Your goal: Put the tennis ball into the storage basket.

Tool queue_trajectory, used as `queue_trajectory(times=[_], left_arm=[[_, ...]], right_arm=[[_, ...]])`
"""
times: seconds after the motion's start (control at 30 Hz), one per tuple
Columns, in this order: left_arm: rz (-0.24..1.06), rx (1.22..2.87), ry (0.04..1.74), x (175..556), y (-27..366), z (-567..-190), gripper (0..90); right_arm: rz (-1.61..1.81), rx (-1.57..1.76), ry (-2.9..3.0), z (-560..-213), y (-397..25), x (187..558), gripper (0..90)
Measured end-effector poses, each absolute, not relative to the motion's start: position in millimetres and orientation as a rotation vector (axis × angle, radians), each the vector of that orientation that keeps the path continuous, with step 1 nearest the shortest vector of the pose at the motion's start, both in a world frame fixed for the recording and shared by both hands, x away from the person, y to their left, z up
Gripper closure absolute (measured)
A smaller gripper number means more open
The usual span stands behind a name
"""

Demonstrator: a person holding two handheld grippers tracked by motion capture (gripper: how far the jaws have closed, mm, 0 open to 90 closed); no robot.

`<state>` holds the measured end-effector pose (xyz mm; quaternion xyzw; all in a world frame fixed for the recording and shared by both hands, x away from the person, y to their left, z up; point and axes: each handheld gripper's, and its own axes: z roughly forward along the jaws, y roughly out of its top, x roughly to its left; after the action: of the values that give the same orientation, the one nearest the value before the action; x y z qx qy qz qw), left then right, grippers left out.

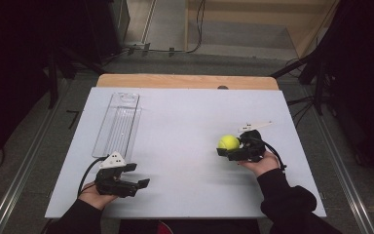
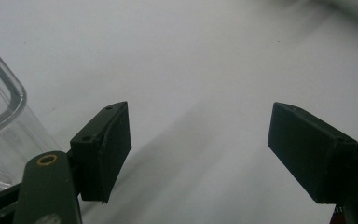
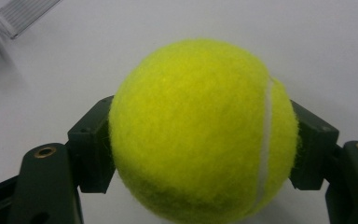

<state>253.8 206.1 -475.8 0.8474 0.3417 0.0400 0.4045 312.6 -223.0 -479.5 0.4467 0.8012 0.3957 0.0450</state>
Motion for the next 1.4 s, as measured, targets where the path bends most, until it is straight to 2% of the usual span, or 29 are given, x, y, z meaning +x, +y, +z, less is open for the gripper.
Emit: queue_trajectory(times=[1.4], left_arm=[[0.106,2.142,0.865,253.1,206.7,-475.6,22.1]], right_arm=[[1.274,1.224,2.549,-472.7,-176.9,307.9,23.1]])
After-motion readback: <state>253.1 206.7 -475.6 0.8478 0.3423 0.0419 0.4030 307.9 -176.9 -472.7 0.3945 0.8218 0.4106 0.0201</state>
